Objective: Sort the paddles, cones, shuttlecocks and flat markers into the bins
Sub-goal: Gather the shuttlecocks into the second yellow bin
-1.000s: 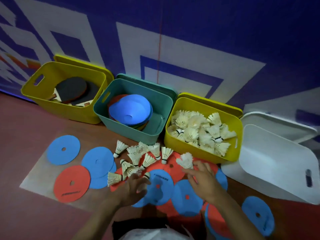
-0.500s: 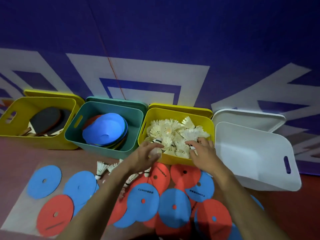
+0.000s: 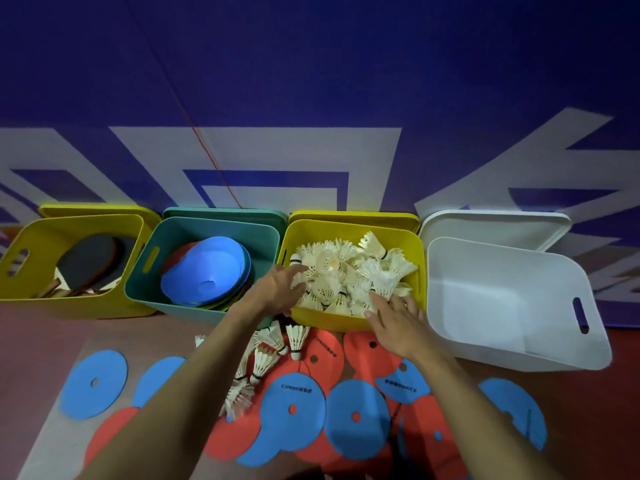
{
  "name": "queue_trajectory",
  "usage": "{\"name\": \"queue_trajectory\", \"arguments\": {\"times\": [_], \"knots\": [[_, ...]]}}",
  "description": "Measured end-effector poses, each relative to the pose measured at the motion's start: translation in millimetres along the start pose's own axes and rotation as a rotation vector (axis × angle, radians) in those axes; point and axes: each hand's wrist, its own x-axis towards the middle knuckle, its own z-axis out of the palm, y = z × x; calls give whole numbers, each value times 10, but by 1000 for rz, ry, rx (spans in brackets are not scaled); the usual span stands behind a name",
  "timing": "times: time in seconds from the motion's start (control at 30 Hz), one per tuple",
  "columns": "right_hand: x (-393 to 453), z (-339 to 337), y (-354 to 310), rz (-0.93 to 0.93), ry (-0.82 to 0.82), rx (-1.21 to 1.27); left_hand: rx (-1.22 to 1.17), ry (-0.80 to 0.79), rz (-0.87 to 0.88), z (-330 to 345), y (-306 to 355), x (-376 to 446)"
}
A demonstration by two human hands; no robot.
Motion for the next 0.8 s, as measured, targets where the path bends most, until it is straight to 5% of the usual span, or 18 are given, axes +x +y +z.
{"name": "queue_trajectory", "arguments": {"times": [0.3,0.47,0.67,0.8], "knots": [[-366,93,-327,41,298,152,-78,188,84,86,-305,-689],[-643,397,-877,-217,494,131,-200,280,-8,290,-1086,-1420],[-698,1237,-1662,-531,85,37,-176,335,-99,560,-1860,-2047],[-670,1693,-2053,-527,-251,-117,-117,240,-132,690,-2251,-2108]]}}
